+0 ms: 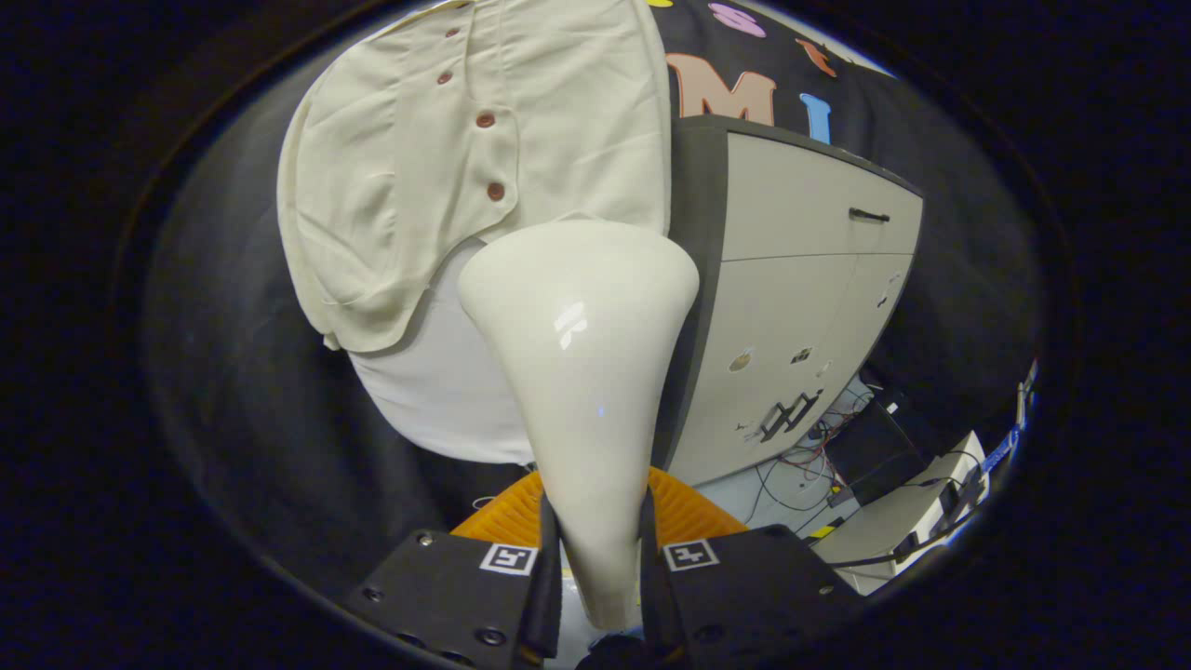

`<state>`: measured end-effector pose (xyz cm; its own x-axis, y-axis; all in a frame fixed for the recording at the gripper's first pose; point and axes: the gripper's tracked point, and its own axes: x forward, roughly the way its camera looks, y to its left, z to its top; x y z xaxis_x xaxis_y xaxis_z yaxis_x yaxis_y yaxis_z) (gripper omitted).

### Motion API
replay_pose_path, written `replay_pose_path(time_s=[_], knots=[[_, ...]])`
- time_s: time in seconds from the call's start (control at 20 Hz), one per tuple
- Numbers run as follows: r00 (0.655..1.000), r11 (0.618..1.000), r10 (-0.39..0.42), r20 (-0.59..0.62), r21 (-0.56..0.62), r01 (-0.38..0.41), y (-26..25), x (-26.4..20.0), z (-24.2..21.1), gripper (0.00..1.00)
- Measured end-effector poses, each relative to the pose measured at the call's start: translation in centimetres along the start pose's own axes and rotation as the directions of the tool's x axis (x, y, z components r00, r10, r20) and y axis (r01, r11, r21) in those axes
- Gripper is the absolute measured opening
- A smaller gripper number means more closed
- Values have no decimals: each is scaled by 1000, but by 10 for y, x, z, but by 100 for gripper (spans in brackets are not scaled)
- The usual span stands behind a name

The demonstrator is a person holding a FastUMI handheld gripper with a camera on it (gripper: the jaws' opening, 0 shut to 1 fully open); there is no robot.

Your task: Iron the clothes twice with a garment steamer, once on the left side and once on the right side.

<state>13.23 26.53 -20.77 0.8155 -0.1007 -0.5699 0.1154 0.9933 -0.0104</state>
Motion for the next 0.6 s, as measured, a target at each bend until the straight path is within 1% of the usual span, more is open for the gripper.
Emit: replay_pose_path(time_s=[0.15,0.3,0.45,0.6], knots=[[1000,1000,11,-4,-8,-11,-1,-31,-15,35],[999,999,36,10,-33,-36,3,-58,-17,35],[996,995,75,49,-64,-72,12,-81,-7,35],[991,994,92,98,-75,-85,16,-102,15,35]])
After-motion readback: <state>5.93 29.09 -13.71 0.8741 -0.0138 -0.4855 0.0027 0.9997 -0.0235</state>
